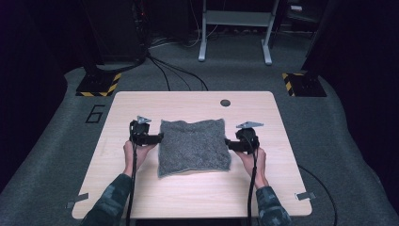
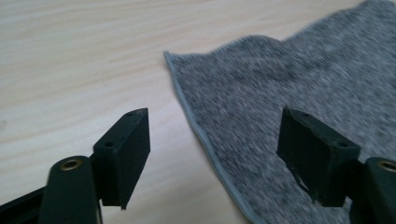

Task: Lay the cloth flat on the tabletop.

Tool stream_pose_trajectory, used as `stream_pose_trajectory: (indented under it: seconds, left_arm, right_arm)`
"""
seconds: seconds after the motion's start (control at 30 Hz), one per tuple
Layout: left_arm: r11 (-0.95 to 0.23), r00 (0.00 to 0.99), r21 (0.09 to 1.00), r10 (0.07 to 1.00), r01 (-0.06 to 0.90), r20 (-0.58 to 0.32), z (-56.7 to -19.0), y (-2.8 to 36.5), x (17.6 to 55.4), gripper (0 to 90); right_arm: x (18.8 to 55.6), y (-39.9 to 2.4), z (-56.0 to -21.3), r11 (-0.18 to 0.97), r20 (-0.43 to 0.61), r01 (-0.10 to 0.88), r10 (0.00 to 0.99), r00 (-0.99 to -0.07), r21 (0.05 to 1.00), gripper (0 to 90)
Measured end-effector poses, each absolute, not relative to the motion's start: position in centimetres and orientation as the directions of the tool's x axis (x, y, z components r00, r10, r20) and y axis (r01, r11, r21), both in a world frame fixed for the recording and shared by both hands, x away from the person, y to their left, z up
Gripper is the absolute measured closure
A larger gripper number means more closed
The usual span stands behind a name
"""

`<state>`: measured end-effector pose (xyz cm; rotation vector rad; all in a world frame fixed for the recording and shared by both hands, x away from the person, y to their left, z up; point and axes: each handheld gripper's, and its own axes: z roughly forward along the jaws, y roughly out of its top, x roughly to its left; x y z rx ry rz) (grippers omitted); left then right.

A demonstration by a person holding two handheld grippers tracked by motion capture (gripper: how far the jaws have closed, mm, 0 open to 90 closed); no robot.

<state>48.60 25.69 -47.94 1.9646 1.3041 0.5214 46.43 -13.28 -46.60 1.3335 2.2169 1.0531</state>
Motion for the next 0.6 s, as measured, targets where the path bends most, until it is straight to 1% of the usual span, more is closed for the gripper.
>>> stream_pose_trajectory:
  seconds: [0.03, 0.07, 0.1, 0.13, 0.17, 0.2, 0.23, 0.27, 0.3, 0.4, 0.5, 0.53, 0.6]
  left_arm:
    - [-0.265, 0.436, 0.733, 0.899, 0.627, -0.048, -48.3, 25.5, 47.9, 22.3]
    - [-0.265, 0.436, 0.733, 0.899, 0.627, -0.048, -48.3, 25.5, 47.9, 20.4]
    - [-0.291, 0.45, 0.726, 0.893, 0.623, -0.028, -48.8, 25.0, 47.2, 17.9]
    - [-0.291, 0.45, 0.726, 0.893, 0.623, -0.028, -48.8, 25.0, 47.2, 17.6]
    - [-0.307, 0.458, 0.718, 0.889, 0.625, -0.018, -49.2, 24.7, 46.5, 16.8]
    - [-0.307, 0.458, 0.718, 0.889, 0.625, -0.018, -49.2, 24.7, 46.5, 16.8]
    - [-0.315, 0.455, 0.709, 0.891, 0.631, -0.01, -49.4, 24.5, 46.2, 16.3]
    - [-0.332, 0.467, 0.697, 0.884, 0.636, -0.006, -50.0, 24.3, 45.8, 15.6]
    - [-0.342, 0.468, 0.687, 0.884, 0.641, 0.003, -50.2, 24.2, 45.6, 15.1]
    - [-0.361, 0.479, 0.671, 0.878, 0.647, 0.01, -50.9, 24.2, 45.3, 14.3]
    - [-0.374, 0.485, 0.663, 0.874, 0.648, 0.019, -51.2, 24.1, 45.2, 13.5]
    - [-0.389, 0.499, 0.652, 0.866, 0.651, 0.018, -51.4, 24.0, 45.2, 13.2]
    - [-0.402, 0.505, 0.644, 0.863, 0.651, 0.028, -51.5, 23.9, 45.2, 12.8]
  right_arm:
    - [45.6, -13.2, -47.5, 0.31, 0.055, 0.601, 0.858, -0.51, 0.736, 30.0]
    - [45.6, -13.2, -47.5, 0.31, 0.055, 0.601, 0.858, -0.51, 0.736, 30.0]
    - [45.0, -13.1, -48.2, 0.321, 0.051, 0.603, 0.855, -0.517, 0.731, 21.8]
    - [45.0, -13.1, -48.2, 0.321, 0.051, 0.603, 0.855, -0.517, 0.731, 21.8]
    - [44.8, -12.9, -48.8, 0.332, 0.042, 0.605, 0.853, -0.52, 0.724, 17.2]
    - [44.8, -12.9, -48.8, 0.332, 0.042, 0.605, 0.853, -0.52, 0.724, 17.2]
    - [44.7, -12.8, -49.3, 0.344, 0.03, 0.609, 0.854, -0.519, 0.715, 11.8]
    - [44.6, -12.7, -49.5, 0.34, 0.037, 0.623, 0.859, -0.511, 0.704, 8.2]
    - [44.7, -12.6, -49.7, 0.352, 0.023, 0.621, 0.858, -0.513, 0.701, 5.4]
    - [44.9, -12.5, -50.2, 0.362, 0.006, 0.629, 0.864, -0.504, 0.688, 2.8]
    - [44.9, -12.4, -50.5, 0.379, -0.006, 0.636, 0.862, -0.506, 0.672, 2.2]
    - [44.8, -12.3, -51.0, 0.402, -0.038, 0.638, 0.862, -0.505, 0.657, 2.2]
    - [44.7, -12.3, -51.2, 0.407, -0.045, 0.643, 0.864, -0.502, 0.648, 2.2]
